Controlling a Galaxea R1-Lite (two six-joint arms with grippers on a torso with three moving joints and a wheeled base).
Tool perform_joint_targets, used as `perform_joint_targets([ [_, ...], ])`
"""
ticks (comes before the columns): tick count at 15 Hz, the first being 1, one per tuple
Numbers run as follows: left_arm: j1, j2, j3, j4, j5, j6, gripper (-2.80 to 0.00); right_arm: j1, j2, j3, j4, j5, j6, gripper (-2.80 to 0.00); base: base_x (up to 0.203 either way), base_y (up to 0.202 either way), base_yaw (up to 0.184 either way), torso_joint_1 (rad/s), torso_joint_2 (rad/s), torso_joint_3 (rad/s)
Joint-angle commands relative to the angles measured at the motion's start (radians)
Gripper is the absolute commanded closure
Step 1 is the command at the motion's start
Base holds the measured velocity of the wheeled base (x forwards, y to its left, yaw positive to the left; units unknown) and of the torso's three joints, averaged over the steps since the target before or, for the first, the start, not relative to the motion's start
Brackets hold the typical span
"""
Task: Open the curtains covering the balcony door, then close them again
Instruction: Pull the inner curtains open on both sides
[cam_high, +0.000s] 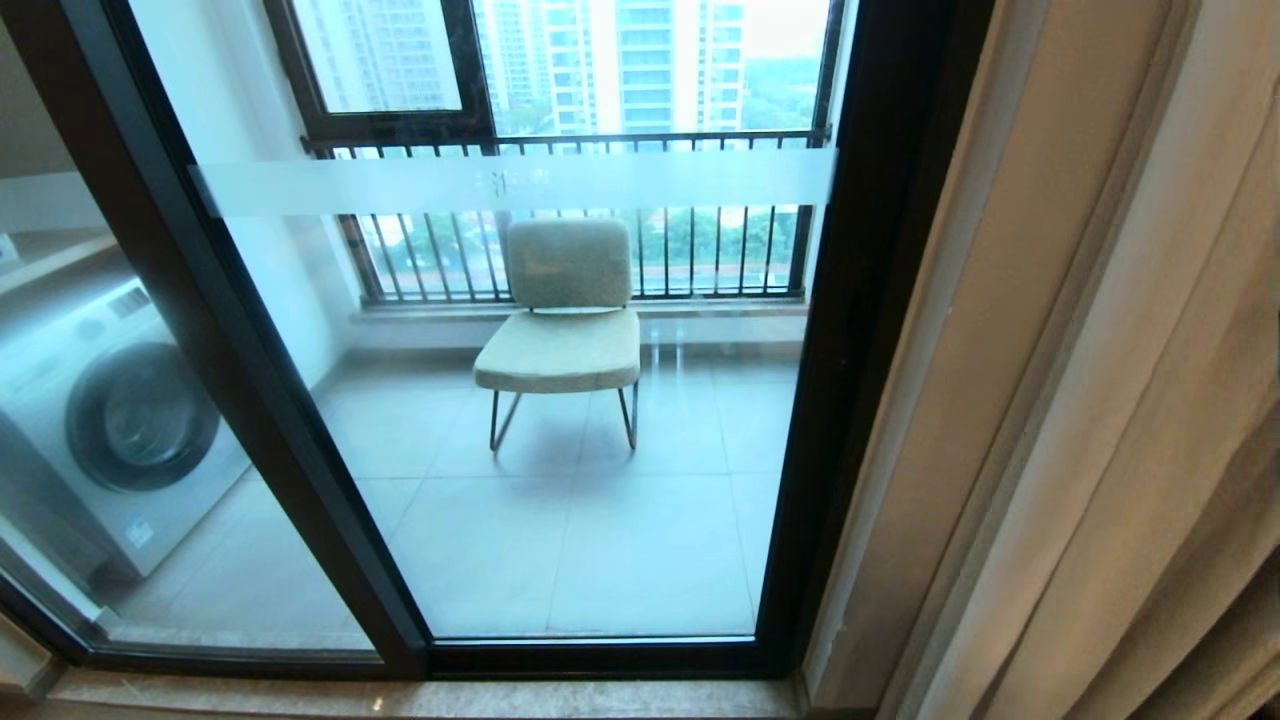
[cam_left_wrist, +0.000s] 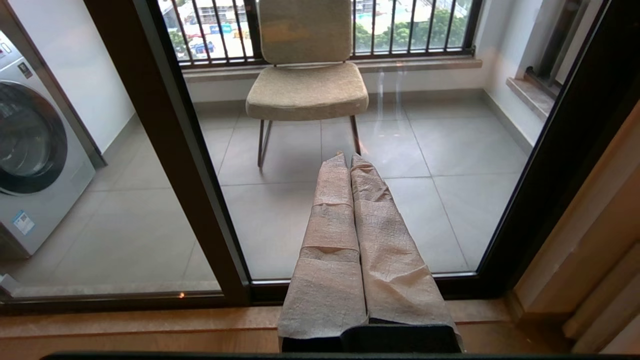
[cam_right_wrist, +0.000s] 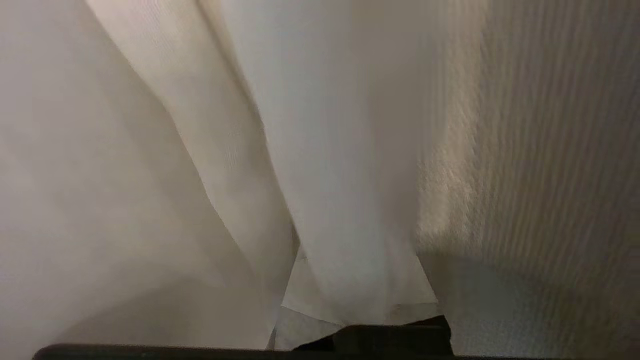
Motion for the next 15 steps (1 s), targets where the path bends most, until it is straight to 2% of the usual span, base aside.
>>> perform_joint_targets([
  [1, 0.0, 0.0, 0.0, -0.001, 0.0, 0.0, 0.0, 0.118, -0.078, 0.044, -0.012, -0.001, -0.007, 0.0, 0.0, 0.0, 0.0, 0.0, 0.0, 0.0],
  [4, 0.0, 0.0, 0.0, -0.001, 0.0, -0.001, 0.0, 0.219, -0.102, 0.063, -0.013, -0.003, -0.02, 0.0, 0.0, 0.0, 0.0, 0.0, 0.0, 0.0],
  [11, 0.001, 0.0, 0.0, -0.001, 0.0, 0.0, 0.0, 0.235, -0.115, 0.068, -0.013, -0.001, -0.017, 0.0, 0.0, 0.0, 0.0, 0.0, 0.0, 0.0],
  [12, 0.0, 0.0, 0.0, -0.001, 0.0, 0.0, 0.0, 0.241, -0.119, 0.071, -0.013, -0.002, -0.018, -2.8, 0.0, 0.0, 0.0, 0.0, 0.0, 0.0],
  [15, 0.0, 0.0, 0.0, -0.001, 0.0, 0.001, 0.0, 0.251, -0.142, 0.118, -0.014, -0.003, -0.023, -2.8, 0.0, 0.0, 0.0, 0.0, 0.0, 0.0],
])
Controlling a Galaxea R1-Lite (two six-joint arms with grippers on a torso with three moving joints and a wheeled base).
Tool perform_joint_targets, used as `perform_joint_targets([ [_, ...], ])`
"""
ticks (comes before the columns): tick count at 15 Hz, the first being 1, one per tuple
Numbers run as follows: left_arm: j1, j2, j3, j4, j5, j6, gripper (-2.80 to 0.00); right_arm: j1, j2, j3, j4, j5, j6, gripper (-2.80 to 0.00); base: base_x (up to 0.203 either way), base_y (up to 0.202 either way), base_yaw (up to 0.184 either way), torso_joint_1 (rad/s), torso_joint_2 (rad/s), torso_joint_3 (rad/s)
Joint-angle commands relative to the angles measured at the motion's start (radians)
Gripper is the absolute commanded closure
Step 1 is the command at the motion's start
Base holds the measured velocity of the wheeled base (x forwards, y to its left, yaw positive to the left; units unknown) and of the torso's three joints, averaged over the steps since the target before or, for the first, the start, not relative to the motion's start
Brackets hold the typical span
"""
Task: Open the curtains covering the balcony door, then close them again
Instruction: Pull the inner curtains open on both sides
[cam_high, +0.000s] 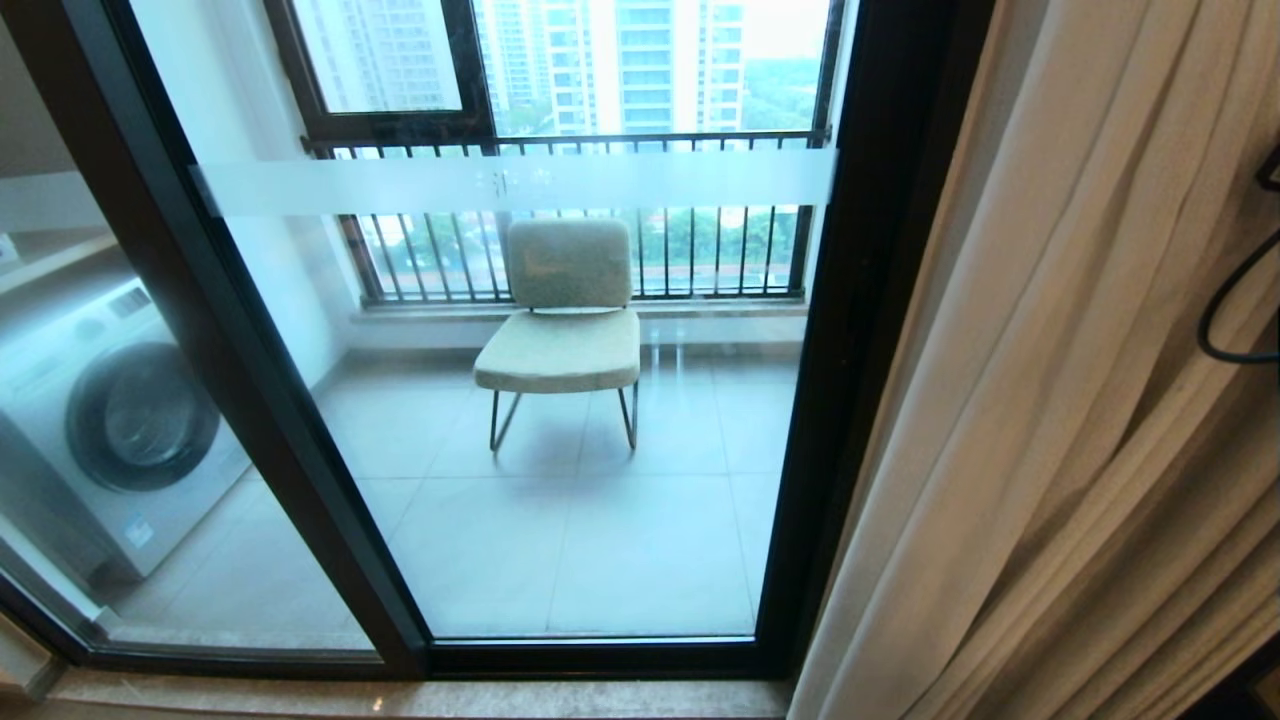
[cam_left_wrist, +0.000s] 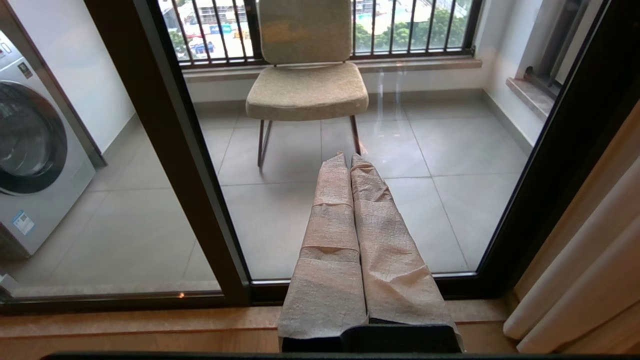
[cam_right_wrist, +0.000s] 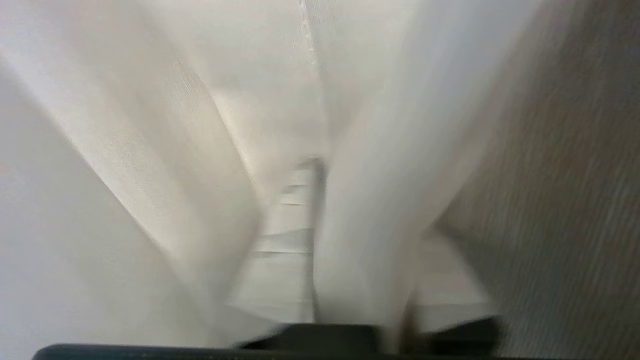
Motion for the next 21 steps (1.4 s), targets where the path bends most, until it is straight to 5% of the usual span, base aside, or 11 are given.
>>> perform_joint_targets([
  [1, 0.001, 0.0, 0.0, 0.0, 0.0, -0.001, 0.0, 0.01, -0.037, 0.05, -0.004, -0.002, -0.001, -2.8, 0.0, 0.0, 0.0, 0.0, 0.0, 0.0],
  [16, 0.0, 0.0, 0.0, -0.001, 0.0, 0.001, 0.0, 0.036, -0.575, 0.625, 0.007, 0.068, -0.022, -2.8, 0.0, 0.0, 0.0, 0.0, 0.0, 0.0],
  [21, 0.001, 0.0, 0.0, -0.001, 0.0, 0.0, 0.0, 0.043, -0.633, 0.689, 0.01, 0.082, -0.035, -2.8, 0.0, 0.0, 0.0, 0.0, 0.0, 0.0],
])
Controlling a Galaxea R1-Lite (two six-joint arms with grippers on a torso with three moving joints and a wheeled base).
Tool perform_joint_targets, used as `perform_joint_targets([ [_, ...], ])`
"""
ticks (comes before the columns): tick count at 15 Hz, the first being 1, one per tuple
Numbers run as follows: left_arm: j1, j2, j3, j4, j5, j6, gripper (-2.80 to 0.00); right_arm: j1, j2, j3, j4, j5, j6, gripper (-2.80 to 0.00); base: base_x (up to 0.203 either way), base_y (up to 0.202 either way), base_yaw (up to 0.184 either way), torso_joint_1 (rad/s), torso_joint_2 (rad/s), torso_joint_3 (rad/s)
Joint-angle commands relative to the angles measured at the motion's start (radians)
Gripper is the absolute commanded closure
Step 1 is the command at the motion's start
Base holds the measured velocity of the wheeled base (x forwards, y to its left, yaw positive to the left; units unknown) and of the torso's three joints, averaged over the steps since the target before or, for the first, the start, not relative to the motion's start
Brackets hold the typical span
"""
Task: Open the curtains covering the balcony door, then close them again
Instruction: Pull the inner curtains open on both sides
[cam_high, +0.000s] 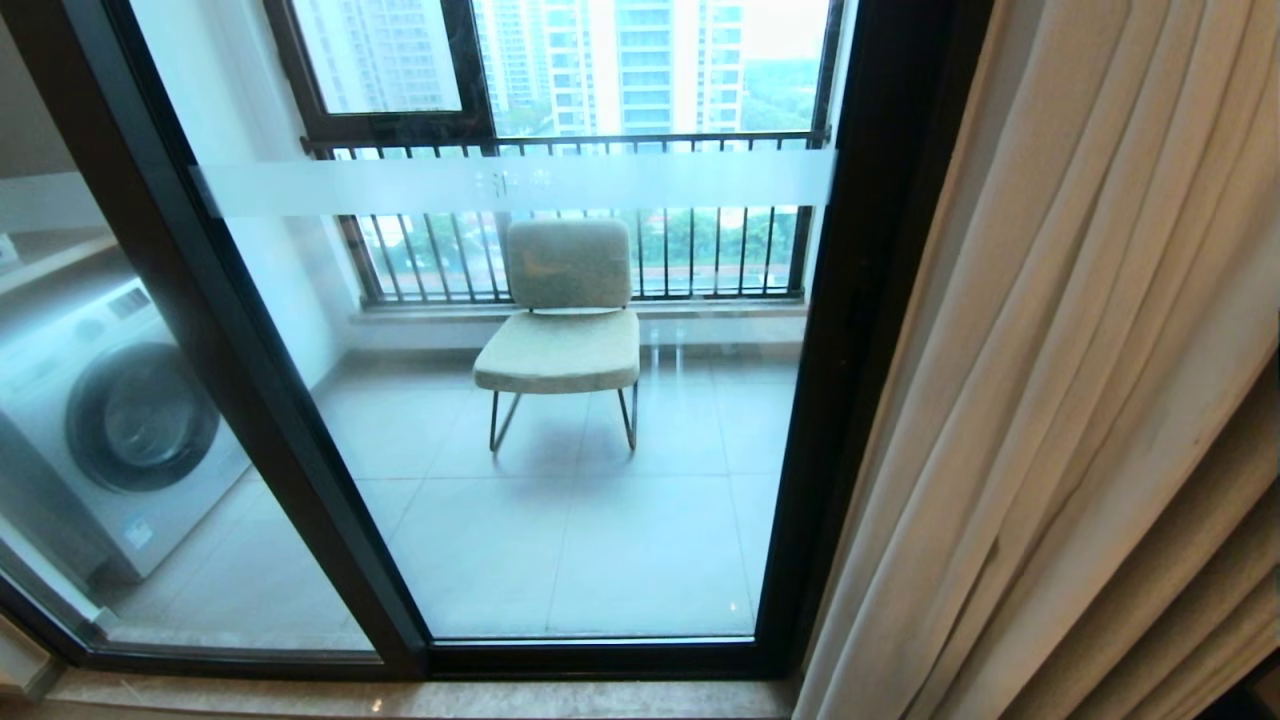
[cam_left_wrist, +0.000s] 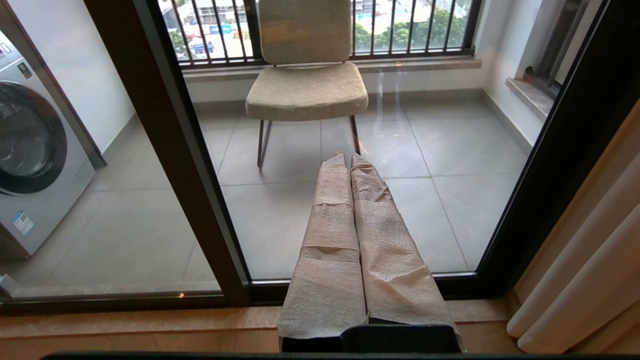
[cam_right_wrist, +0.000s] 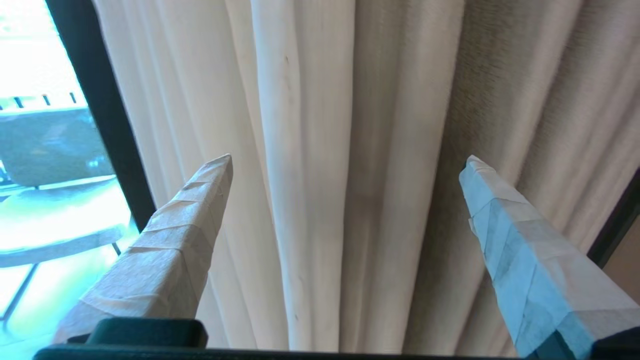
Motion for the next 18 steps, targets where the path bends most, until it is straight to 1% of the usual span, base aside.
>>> perform_joint_targets([
  [1, 0.001, 0.0, 0.0, 0.0, 0.0, 0.0, 0.0, 0.001, -0.036, 0.021, -0.004, -0.002, -0.001, -2.8, 0.0, 0.0, 0.0, 0.0, 0.0, 0.0],
  [2, 0.002, 0.0, 0.0, -0.001, 0.0, 0.001, 0.0, 0.001, -0.047, 0.031, -0.003, -0.002, -0.001, -2.8, 0.0, 0.0, 0.0, 0.0, 0.0, 0.0],
  [3, 0.002, 0.0, 0.0, -0.001, 0.0, 0.0, 0.0, 0.001, -0.057, 0.039, -0.002, -0.002, -0.004, -2.62, 0.0, 0.0, 0.0, 0.0, 0.0, 0.0],
  [4, 0.0, 0.0, 0.0, 0.0, 0.0, 0.001, 0.0, 0.001, -0.065, 0.049, -0.001, -0.002, -0.014, 0.0, 0.0, 0.0, 0.0, 0.0, 0.0, 0.0],
  [7, 0.002, 0.0, 0.0, -0.001, 0.0, 0.001, 0.0, 0.001, -0.085, 0.066, 0.0, -0.003, -0.02, 0.0, 0.0, 0.0, 0.0, 0.0, 0.0, 0.0],
  [13, 0.002, 0.0, 0.0, -0.001, 0.0, -0.001, 0.0, 0.009, -0.152, 0.157, 0.005, -0.002, -0.05, 0.0, 0.0, 0.0, 0.0, 0.0, 0.0, 0.0],
  [15, 0.001, 0.0, 0.0, -0.001, 0.0, 0.0, 0.0, 0.025, -0.184, 0.186, 0.019, -0.003, -0.051, 0.0, 0.0, 0.0, 0.0, 0.0, 0.0, 0.0],
  [18, 0.001, 0.0, 0.0, -0.001, 0.0, 0.001, 0.0, 0.084, -0.269, 0.26, 0.061, -0.006, -0.064, 0.0, 0.0, 0.0, 0.0, 0.0, 0.0, 0.0],
])
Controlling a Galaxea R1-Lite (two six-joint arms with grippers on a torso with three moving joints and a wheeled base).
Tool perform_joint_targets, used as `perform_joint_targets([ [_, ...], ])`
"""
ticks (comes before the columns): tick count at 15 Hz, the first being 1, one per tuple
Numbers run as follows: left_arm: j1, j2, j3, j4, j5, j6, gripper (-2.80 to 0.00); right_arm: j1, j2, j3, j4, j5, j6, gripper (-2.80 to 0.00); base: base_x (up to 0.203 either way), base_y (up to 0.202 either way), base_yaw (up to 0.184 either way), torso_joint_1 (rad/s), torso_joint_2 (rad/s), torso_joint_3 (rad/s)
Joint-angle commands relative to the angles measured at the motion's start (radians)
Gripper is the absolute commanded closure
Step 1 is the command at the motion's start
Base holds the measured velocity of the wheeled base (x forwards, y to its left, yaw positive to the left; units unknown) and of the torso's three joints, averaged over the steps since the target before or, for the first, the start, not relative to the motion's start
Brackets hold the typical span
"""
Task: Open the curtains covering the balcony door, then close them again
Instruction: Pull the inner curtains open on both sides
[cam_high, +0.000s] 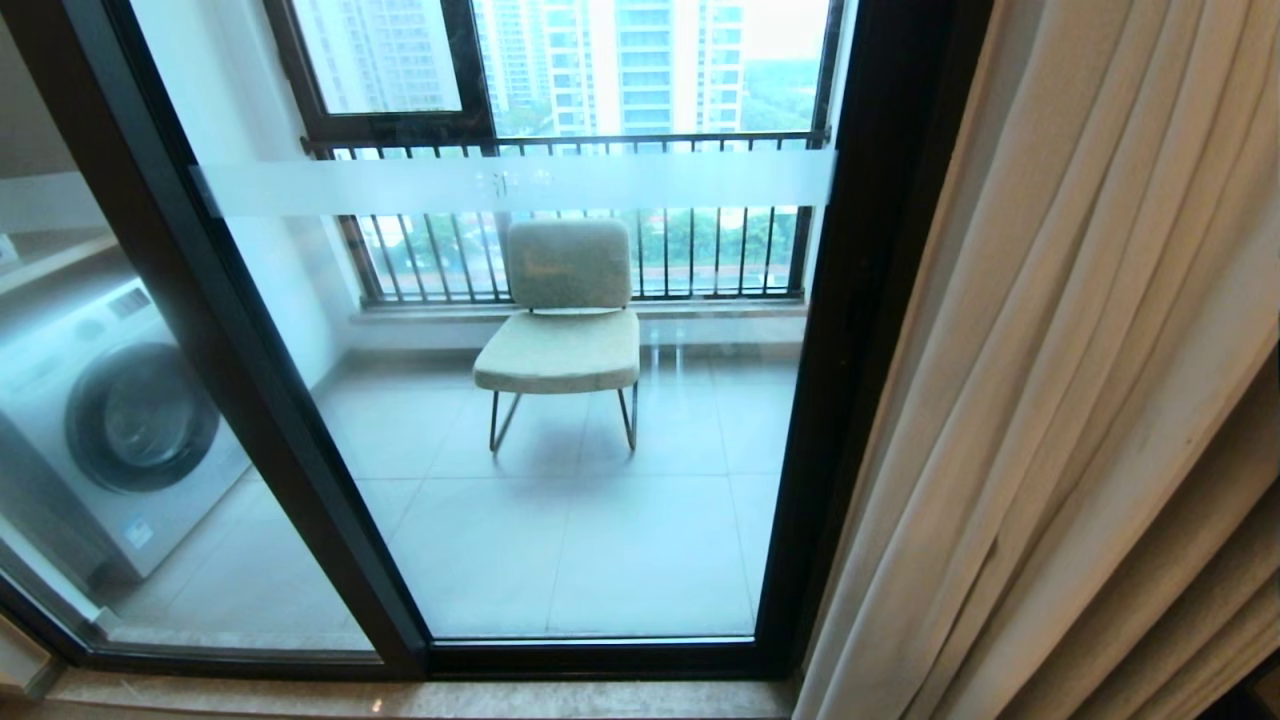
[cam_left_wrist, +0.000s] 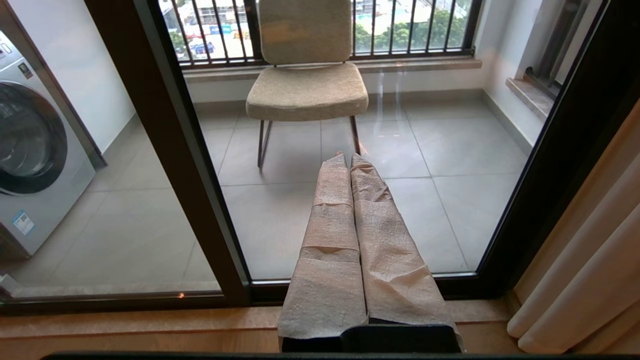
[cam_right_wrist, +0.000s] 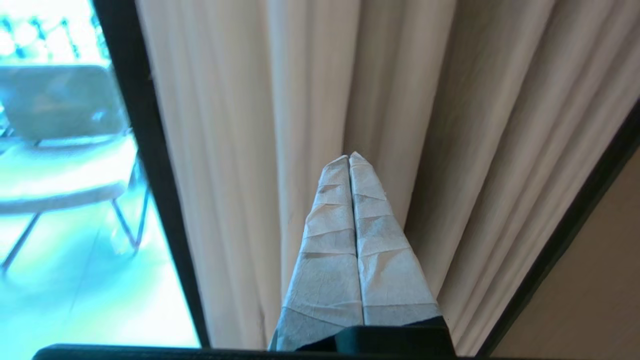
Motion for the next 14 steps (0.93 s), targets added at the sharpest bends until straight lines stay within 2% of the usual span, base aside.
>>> perform_joint_targets([
  [1, 0.0, 0.0, 0.0, -0.001, 0.0, 0.0, 0.0, 0.041, -0.096, 0.086, 0.012, -0.002, -0.018, 0.0, 0.0, 0.0, 0.0, 0.0, 0.0, 0.0],
  [4, 0.002, 0.0, 0.0, -0.001, 0.0, 0.0, 0.0, 0.086, -0.214, 0.212, 0.035, -0.002, -0.04, 0.0, 0.0, 0.0, 0.0, 0.0, 0.0, 0.0],
  [6, 0.001, 0.0, 0.0, -0.001, 0.0, 0.0, 0.0, 0.109, -0.317, 0.259, 0.111, 0.001, -0.042, 0.0, 0.0, 0.0, 0.0, 0.0, 0.0, 0.0],
  [11, 0.0, 0.0, 0.0, 0.0, 0.0, 0.0, 0.0, 0.135, -0.694, 0.263, 0.521, 0.016, -0.04, 0.0, 0.0, 0.0, 0.0, 0.0, 0.0, 0.0],
  [13, 0.0, 0.0, 0.0, 0.001, 0.0, 0.0, 0.0, 0.147, -0.81, 0.239, 0.743, 0.087, -0.04, 0.0, 0.0, 0.0, 0.0, 0.0, 0.0, 0.0],
  [14, 0.001, 0.0, 0.001, 0.001, 0.0, 0.0, 0.0, 0.153, -0.822, 0.24, 0.773, 0.124, -0.035, 0.0, 0.0, 0.0, 0.0, 0.0, 0.0, 0.0],
])
